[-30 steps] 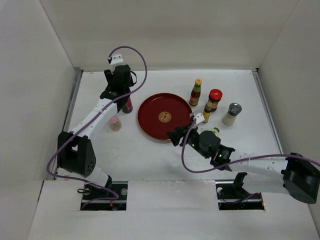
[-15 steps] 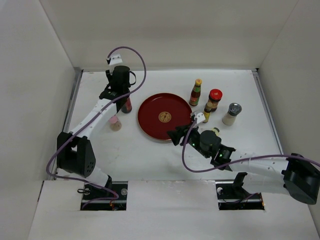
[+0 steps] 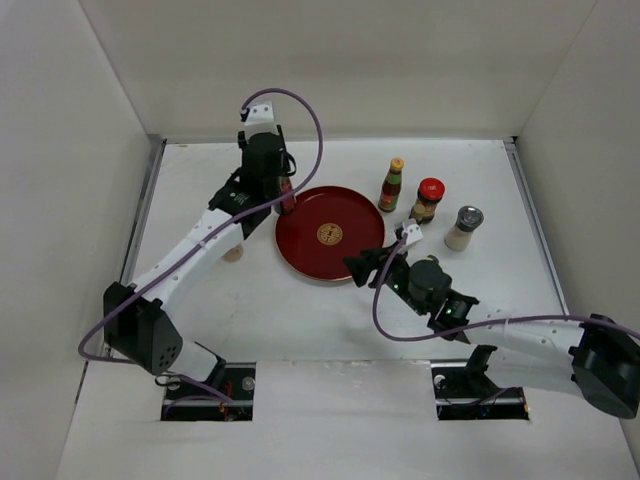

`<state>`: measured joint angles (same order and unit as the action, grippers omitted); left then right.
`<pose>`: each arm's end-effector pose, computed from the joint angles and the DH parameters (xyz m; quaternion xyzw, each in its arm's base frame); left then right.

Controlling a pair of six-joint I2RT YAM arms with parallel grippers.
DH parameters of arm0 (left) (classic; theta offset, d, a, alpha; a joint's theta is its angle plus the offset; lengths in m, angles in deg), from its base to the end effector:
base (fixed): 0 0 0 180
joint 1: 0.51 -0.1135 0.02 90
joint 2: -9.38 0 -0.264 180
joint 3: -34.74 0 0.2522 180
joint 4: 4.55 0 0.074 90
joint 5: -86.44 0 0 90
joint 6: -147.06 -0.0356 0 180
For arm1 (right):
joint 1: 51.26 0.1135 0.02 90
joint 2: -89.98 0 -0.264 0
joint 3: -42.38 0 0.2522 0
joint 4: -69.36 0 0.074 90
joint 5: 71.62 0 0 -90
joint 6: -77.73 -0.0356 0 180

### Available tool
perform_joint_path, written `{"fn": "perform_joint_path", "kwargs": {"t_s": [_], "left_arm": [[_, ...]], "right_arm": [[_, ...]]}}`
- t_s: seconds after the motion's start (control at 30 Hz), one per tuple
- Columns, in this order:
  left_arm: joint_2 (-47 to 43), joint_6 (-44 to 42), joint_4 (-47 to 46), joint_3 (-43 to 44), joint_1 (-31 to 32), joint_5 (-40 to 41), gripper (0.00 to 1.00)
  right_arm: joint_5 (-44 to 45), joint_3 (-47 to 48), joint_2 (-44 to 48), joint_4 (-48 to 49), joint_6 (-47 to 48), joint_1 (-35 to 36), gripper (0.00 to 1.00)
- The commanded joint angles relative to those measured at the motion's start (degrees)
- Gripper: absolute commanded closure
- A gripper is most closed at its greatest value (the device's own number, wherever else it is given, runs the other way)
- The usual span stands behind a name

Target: Organize the condiment bottles

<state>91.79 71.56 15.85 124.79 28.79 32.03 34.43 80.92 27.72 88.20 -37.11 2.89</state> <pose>0.3027 -0.1461 0.3860 -0.0933 0.7623 -0.0001 0.6405 0.1461 0.1854 0.2365 -0.0932 0.7295 0.3466 0.5822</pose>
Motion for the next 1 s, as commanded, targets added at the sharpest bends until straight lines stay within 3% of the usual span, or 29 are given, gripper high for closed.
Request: {"fn": "perform_joint_path", "kwargs": {"t_s": [0.0, 0.33, 0.7, 0.77, 0.97], "left_arm": [[0.5, -0.2, -9.9, 5.8, 3.3, 0.2, 0.85], [11.8, -0.3, -11.7, 13.5, 5.3, -2.3, 0.85], [15.2, -1.0, -14.8, 11.3, 5.5, -3.3, 0.83], [15.2, -1.1, -15.9, 9.6, 5.5, -3.4, 0.75], [12.5, -0.9, -19.6, 3.2, 6.5, -2.4, 0.32]], "right_arm": [[1.0, -1.0, 2.9, 3.9, -2.7, -2.2, 0.37], [0.7, -2.4, 5.2, 3.9, -4.1, -5.0, 0.36], [0.6, -1.8, 3.5, 3.9, -4.1, -4.8, 0.36], [0.4, -1.8, 3.5, 3.9, -4.1, -5.0, 0.36], [0.4, -1.8, 3.1, 3.9, -4.1, -5.0, 0.34]]}}
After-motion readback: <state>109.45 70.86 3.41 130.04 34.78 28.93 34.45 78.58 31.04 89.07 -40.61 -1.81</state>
